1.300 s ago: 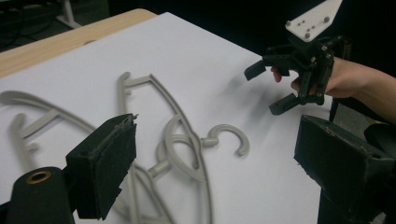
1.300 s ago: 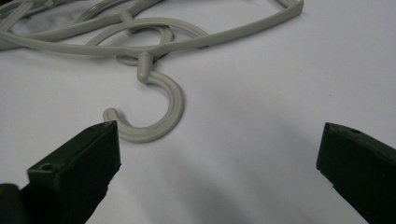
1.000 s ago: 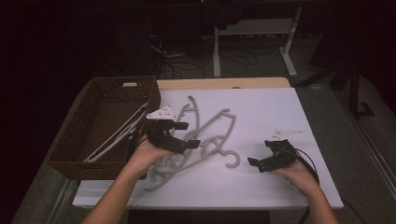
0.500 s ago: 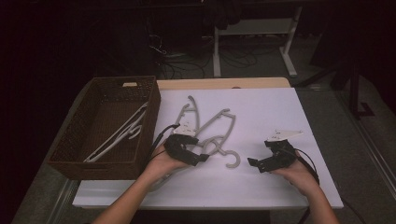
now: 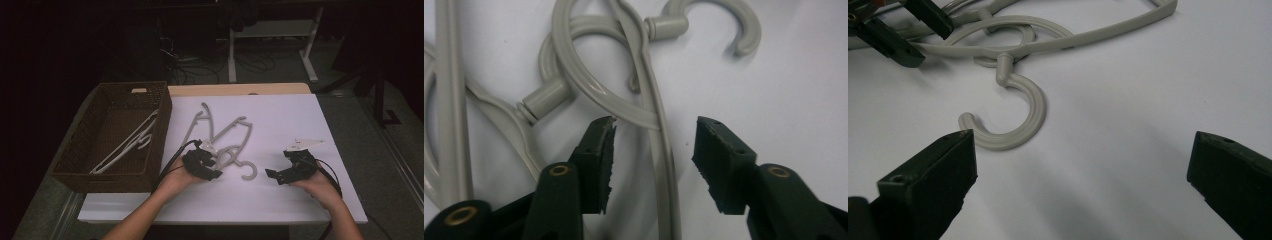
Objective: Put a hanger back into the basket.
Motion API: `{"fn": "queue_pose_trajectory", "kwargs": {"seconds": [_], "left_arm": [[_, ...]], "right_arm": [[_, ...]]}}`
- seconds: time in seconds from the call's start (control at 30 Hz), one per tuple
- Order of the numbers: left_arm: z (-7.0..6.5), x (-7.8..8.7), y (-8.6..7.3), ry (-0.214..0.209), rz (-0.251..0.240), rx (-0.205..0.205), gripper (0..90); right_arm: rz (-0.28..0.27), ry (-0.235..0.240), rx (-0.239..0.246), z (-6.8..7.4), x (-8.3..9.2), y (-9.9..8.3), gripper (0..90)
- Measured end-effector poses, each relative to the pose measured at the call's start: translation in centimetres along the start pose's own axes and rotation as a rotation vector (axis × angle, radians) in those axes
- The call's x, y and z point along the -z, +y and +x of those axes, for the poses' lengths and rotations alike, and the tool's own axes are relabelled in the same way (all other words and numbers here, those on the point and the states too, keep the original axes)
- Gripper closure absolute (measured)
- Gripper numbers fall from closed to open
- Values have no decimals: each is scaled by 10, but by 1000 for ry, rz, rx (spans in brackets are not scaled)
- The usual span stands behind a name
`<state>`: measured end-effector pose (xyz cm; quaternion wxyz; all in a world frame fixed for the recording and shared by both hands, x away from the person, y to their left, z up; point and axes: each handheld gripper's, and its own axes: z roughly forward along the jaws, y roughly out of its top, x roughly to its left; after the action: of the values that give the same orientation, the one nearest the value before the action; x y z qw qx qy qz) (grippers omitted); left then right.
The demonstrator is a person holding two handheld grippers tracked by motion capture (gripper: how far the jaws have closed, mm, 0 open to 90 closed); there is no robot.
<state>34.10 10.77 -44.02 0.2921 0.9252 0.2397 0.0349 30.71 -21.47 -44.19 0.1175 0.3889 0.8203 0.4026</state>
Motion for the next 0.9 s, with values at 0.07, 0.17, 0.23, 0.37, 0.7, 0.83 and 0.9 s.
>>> {"fn": "queue_pose_trajectory", "kwargs": {"seconds": [0.07, 0.17, 0.23, 0.37, 0.7, 0.83, 0.9], "left_arm": [[0, -2, 1, 0, 19, 2, 557], [0, -4, 2, 13, 40, -8, 589], [0, -4, 4, 22, 52, -13, 617], [-2, -4, 5, 44, 69, -33, 665], [2, -5, 6, 43, 71, -10, 802], [4, -5, 6, 34, 68, 5, 812], [4, -5, 6, 32, 67, 10, 814]], "right_arm": [[0, 0, 0, 0, 0, 0, 0], [0, 0, 1, 0, 0, 0, 0], [0, 0, 0, 0, 0, 0, 0], [0, 0, -1, 0, 0, 0, 0], [1, 2, -3, 0, 0, 0, 0], [0, 3, -4, 0, 0, 0, 0], [2, 2, -3, -1, -1, 0, 0]]}}
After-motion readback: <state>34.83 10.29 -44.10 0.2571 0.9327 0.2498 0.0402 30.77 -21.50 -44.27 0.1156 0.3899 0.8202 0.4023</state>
